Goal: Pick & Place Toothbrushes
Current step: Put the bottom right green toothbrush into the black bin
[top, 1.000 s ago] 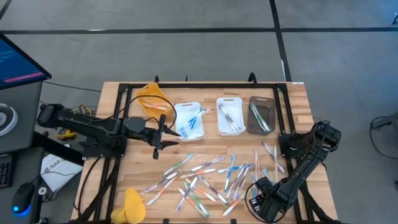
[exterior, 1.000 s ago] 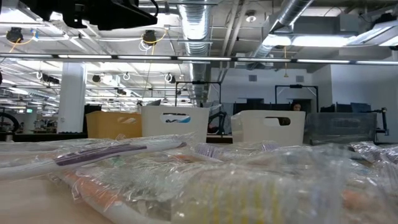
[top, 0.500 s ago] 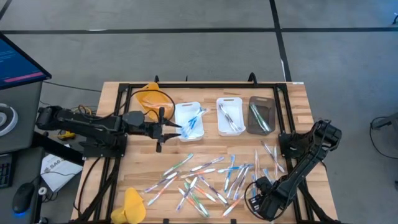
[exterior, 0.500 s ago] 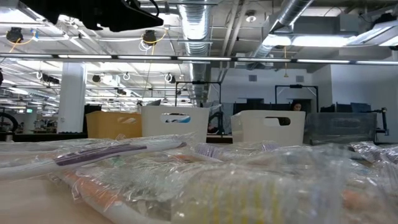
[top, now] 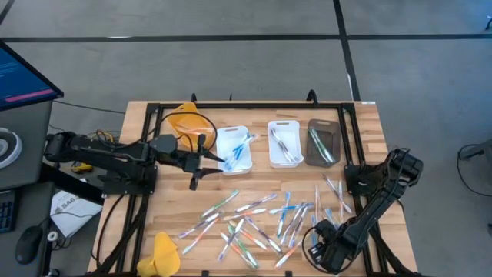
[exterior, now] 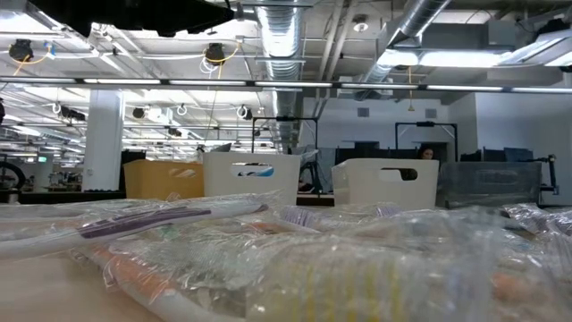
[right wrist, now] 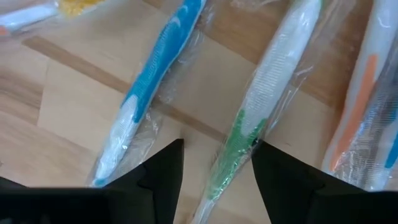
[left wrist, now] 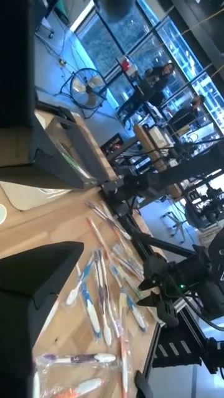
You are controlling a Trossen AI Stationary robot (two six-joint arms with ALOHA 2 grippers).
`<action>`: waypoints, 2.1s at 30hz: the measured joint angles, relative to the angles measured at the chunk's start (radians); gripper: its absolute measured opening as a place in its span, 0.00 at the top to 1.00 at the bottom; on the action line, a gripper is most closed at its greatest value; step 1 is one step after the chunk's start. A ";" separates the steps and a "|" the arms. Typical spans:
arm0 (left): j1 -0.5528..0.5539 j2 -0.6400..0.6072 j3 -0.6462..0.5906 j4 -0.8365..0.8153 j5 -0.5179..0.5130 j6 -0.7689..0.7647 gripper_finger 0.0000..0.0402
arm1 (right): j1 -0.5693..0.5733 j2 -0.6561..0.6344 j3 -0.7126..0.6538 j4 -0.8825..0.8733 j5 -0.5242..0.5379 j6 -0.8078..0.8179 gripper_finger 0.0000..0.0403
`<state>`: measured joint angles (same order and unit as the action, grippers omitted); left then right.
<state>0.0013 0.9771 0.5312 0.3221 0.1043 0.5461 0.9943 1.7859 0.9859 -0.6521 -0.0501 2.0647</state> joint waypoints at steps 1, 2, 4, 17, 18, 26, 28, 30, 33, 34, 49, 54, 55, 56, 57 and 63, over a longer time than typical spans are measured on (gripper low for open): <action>0.000 0.000 0.000 0.000 0.000 0.000 0.65 | 0.000 0.000 0.000 0.000 0.000 0.001 0.55; 0.000 0.000 0.000 0.001 0.000 0.000 0.65 | 0.000 0.000 0.000 0.000 -0.001 0.002 0.55; 0.000 0.000 0.000 0.008 0.000 0.000 0.65 | 0.000 0.001 0.000 0.001 -0.001 0.002 0.55; 0.000 0.000 0.000 0.030 0.000 0.000 0.65 | -0.014 0.002 0.000 0.003 -0.006 0.004 0.54; 0.000 0.000 0.000 0.031 0.000 0.000 0.65 | -0.015 0.002 0.000 0.003 -0.006 0.004 0.54; 0.000 0.000 0.000 0.032 0.000 0.000 0.65 | -0.024 0.002 0.000 0.005 -0.009 0.005 0.53; 0.000 0.000 0.000 0.032 0.000 0.000 0.65 | -0.025 0.002 0.000 0.005 -0.008 0.005 0.53; 0.000 0.000 0.000 0.032 0.000 0.000 0.65 | -0.025 0.002 0.000 0.004 -0.008 0.005 0.53; 0.000 0.000 0.000 0.032 0.000 0.000 0.65 | -0.025 0.002 0.000 0.005 -0.007 0.005 0.54; 0.000 0.000 0.000 0.032 0.000 0.000 0.65 | -0.025 0.002 0.000 0.005 -0.007 0.005 0.54; 0.000 0.000 0.000 0.030 0.000 -0.001 0.65 | -0.025 0.002 0.000 -0.001 -0.005 0.084 0.55; 0.000 0.000 0.000 0.026 0.000 -0.001 0.65 | -0.025 0.002 0.000 -0.004 -0.003 0.084 0.55; 0.000 0.000 0.000 0.024 0.000 -0.001 0.65 | -0.025 0.002 0.001 -0.007 -0.002 0.086 0.55; 0.000 0.000 0.000 0.023 -0.001 -0.001 0.65 | -0.025 0.003 0.001 -0.010 -0.002 0.096 0.55; 0.000 0.000 0.000 0.021 -0.001 -0.002 0.65 | -0.025 0.003 0.001 -0.012 -0.002 0.109 0.55; 0.000 0.000 -0.002 0.009 -0.001 -0.004 0.65 | -0.025 0.002 0.001 -0.014 -0.004 0.117 0.57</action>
<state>0.0013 0.9775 0.5293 0.3309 0.1036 0.5420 0.9691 1.7883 0.9871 -0.6657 -0.0542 2.1822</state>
